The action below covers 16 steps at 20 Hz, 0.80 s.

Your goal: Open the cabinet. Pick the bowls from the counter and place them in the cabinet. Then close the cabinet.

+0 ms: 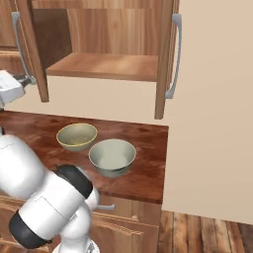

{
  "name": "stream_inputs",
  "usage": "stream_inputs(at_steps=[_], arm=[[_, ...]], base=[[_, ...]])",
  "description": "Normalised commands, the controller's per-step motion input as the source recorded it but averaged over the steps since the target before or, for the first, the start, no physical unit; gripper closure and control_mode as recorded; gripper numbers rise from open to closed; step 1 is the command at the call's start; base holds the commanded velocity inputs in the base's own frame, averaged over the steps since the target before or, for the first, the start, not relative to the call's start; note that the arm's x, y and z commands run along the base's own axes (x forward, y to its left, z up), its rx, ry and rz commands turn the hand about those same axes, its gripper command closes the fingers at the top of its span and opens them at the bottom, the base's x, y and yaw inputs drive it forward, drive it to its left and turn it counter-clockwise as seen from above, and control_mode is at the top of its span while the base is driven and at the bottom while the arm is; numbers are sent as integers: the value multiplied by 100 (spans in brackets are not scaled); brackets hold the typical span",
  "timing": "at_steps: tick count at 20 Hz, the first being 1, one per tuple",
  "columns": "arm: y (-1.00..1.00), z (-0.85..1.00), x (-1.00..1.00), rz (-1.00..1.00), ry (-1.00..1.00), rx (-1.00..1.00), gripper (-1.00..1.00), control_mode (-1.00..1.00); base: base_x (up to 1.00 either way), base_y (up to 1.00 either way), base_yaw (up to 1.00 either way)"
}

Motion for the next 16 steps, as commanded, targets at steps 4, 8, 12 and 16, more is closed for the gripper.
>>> stream_inputs(at_steps=[4,8,12,16], arm=[[10,26,-62,30,-25,-1,100,-100],[0,8,-93,30,-28,0,100,-100],[-10,3,-82,26,-20,0,-100,-100],[-100,18,-25,25,-9,8,-100,-100]], base=[[0,0,0],[0,0,0],[0,0,0],[0,0,0]])
